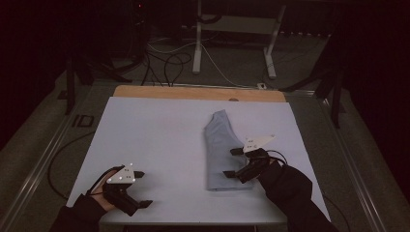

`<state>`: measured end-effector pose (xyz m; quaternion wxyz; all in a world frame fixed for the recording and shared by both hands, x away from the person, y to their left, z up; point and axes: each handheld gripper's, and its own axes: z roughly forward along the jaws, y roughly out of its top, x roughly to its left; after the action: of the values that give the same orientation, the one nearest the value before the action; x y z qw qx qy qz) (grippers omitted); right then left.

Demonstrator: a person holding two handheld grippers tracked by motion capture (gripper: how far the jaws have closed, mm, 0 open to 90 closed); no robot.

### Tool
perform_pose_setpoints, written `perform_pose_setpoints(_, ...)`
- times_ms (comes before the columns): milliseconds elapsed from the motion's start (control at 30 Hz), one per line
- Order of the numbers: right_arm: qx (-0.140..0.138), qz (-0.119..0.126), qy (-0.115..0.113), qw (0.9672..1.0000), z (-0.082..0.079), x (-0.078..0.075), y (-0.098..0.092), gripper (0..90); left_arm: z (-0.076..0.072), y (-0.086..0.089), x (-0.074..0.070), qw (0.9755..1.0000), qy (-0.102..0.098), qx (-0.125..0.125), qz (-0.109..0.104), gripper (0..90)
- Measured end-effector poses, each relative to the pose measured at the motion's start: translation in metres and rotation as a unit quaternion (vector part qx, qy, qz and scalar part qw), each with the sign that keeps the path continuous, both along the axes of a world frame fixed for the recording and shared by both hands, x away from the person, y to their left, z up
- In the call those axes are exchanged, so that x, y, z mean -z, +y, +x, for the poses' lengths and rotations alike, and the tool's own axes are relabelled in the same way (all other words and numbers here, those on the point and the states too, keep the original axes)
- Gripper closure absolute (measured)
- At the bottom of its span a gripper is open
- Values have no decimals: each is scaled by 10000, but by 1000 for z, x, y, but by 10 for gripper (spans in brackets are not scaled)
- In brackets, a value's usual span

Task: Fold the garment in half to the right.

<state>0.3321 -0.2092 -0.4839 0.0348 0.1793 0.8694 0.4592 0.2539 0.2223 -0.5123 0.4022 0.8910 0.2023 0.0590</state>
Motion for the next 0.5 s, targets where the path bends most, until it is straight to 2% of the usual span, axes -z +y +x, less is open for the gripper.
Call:
perform_pose_setpoints(67, 88, -46, -99, 9999, -1, 1, -4, 87, 0, 0, 0, 10000, -2, -20, -12, 4)
perform_pose_setpoints(233, 252, -22, -138, 9996, -3, 4, -14, 87, 0, 0, 0, 10000, -4, 2, -14, 4)
perform_pose_setpoints(400, 460, 88, -43, 9989, -6, 10, -29, 88, 0, 0, 0, 10000, -5, 15, -19, 4)
perform_pose_setpoints(500, 579, 67, -14, 9983, -8, 14, -36, 88, 0, 0, 0, 10000, 4, 11, -4, 4)
